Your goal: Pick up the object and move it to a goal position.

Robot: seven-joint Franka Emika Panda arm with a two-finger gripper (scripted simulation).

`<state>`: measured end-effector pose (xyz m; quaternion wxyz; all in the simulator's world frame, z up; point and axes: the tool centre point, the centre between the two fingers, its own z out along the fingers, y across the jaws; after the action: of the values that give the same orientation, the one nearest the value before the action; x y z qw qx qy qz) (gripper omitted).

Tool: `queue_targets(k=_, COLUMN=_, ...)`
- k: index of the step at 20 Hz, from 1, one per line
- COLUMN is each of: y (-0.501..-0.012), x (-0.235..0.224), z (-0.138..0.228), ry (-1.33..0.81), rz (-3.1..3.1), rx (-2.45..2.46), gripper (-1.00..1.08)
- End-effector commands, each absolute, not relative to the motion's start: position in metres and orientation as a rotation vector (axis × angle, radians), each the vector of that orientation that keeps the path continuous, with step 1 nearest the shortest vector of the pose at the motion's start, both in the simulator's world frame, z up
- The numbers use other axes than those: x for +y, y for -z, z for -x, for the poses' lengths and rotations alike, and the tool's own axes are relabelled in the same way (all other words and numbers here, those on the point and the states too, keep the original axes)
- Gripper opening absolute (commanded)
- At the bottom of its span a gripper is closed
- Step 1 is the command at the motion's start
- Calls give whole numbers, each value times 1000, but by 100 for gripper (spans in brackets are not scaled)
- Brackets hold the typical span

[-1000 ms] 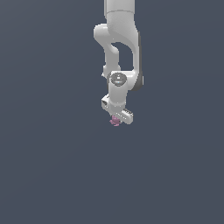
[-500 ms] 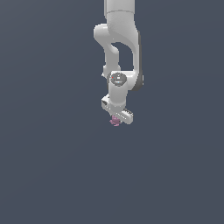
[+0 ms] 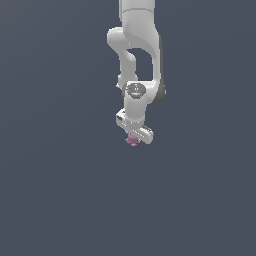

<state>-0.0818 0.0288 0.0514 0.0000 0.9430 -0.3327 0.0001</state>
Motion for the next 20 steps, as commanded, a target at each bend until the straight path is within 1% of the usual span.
queue_targets(k=1, y=-58, x=30, z=72, ry=-1, rz=-2963, rx=-1045, gripper=-100)
queue_targets(k=14, y=-111, x=37, z=-6, ry=-1, rz=-2962, rx=-1045, gripper=-100)
queue_targets(k=20, y=-127, x=39, z=-32, ry=0, rz=-2962, rx=-1045, gripper=-100)
